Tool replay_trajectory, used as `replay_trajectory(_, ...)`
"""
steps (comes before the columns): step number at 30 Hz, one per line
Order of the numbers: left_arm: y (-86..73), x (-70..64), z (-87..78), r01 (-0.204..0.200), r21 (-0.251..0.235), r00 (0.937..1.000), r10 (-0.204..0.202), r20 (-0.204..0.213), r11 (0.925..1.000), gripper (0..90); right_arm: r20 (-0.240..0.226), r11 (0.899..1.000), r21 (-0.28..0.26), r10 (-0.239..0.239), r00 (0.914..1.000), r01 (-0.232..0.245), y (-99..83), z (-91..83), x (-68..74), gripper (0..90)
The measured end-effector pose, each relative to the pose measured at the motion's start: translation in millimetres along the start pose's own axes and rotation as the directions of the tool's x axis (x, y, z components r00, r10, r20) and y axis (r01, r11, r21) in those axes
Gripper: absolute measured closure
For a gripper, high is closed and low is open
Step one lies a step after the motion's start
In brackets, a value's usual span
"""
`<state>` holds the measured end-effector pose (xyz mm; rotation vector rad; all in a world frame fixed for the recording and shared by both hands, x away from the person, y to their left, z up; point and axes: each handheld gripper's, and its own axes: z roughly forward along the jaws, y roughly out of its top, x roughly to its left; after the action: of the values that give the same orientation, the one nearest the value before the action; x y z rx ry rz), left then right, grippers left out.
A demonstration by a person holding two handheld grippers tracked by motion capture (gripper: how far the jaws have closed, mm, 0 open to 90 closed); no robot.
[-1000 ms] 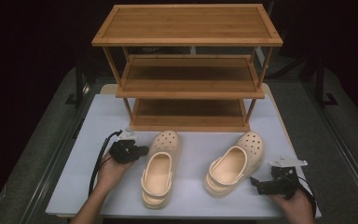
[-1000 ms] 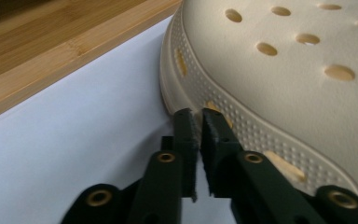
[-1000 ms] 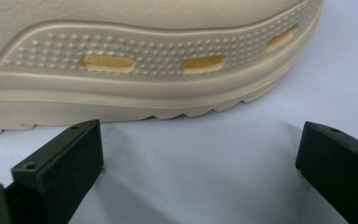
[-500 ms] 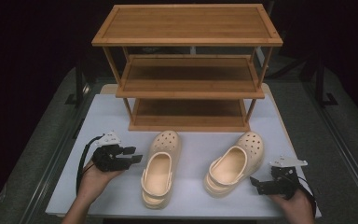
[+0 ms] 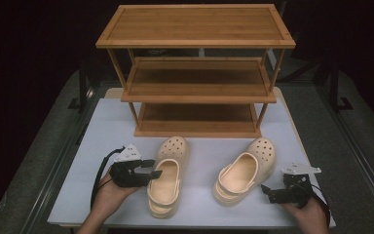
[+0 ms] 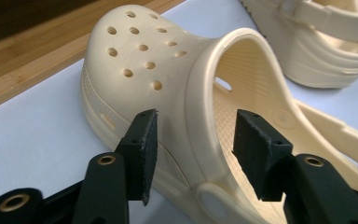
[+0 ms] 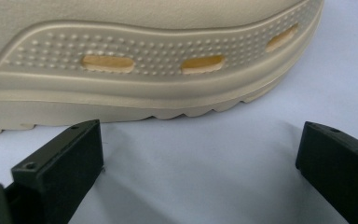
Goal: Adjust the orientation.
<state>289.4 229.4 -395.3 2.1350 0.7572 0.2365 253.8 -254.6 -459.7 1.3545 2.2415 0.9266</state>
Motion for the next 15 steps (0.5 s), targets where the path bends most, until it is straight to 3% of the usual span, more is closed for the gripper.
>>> replay_trajectory(3, 1.9, -0.8, 3.1, -0.018, -0.007, 0.9991, 0.018, -0.038, 0.9998, 56.9, 0.000, 1.000, 0.000, 0.000, 1.0000, 0.000, 0.0, 0.0, 0.0, 0.2)
replay_trajectory(6, 3.3, -1.2, 3.4, -0.026, -0.007, 0.9988, 0.026, -0.042, 0.9996, 59.3, 0.000, 1.000, 0.000, 0.000, 1.0000, 0.000, 0.0, 0.0, 0.0, 0.2)
replay_trajectory(8, 4.0, -1.9, 0.2, -0.055, -0.002, 0.9963, 0.054, -0.067, 0.9985, 64.9, 0.000, 1.000, 0.000, 0.000, 1.0000, 0.000, 0.0, 0.0, 0.0, 0.2)
replay_trajectory(15, 2.9, 6.9, -7.8, -0.054, -0.003, 0.9945, 0.054, -0.090, 0.9985, 75.2, 0.000, 1.000, 0.000, 0.000, 1.0000, 0.000, 0.0, 0.0, 0.0, 0.2)
